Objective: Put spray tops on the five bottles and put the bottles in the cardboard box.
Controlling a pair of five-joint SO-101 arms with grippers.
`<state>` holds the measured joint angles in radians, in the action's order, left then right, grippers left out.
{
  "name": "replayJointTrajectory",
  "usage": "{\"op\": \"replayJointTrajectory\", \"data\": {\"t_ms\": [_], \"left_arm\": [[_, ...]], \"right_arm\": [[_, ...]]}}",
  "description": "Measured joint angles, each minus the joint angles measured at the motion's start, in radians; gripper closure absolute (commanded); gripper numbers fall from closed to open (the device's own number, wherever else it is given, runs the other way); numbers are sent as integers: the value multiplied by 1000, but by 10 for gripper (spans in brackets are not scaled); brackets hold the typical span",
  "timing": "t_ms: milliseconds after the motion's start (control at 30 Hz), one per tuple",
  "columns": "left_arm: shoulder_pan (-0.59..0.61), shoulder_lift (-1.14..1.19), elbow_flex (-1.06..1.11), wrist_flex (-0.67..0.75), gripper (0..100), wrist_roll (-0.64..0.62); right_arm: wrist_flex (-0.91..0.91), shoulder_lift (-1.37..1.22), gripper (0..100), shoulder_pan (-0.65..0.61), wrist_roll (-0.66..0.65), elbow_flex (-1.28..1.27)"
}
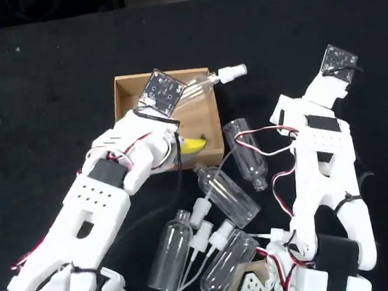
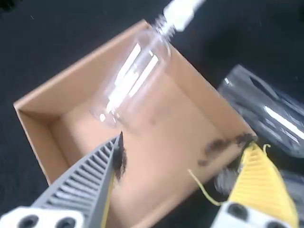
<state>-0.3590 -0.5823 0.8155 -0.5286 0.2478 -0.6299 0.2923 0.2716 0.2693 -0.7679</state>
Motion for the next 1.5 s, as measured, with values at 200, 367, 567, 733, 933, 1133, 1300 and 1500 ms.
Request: {"op": "replayJointTrajectory", "data": {"t_ms": [200, 367, 567, 733, 933, 1133, 1300, 1500], "left_arm": [[46, 25, 0, -29, 636, 2], [176, -92, 0, -190, 636, 2], [344, -354, 160, -219, 636, -5], [417, -606, 354, -218, 636, -138], [489, -862, 623, -104, 636, -284], [488, -1065, 772, -61, 636, -287], [486, -1160, 813, -61, 636, -287], [486, -1218, 815, -112, 636, -287]], "right_arm": [[-3, 0, 779, 0, 0, 0], [-183, 0, 779, -72, 9, 103], [-304, 0, 776, -342, 181, 284], [-196, -86, 775, -516, 347, 328], [-152, -163, 751, -589, 500, 328], [-140, -167, 666, -629, 661, 328], [-40, -282, 666, -632, 778, 330], [57, -410, 666, -632, 856, 413]]}}
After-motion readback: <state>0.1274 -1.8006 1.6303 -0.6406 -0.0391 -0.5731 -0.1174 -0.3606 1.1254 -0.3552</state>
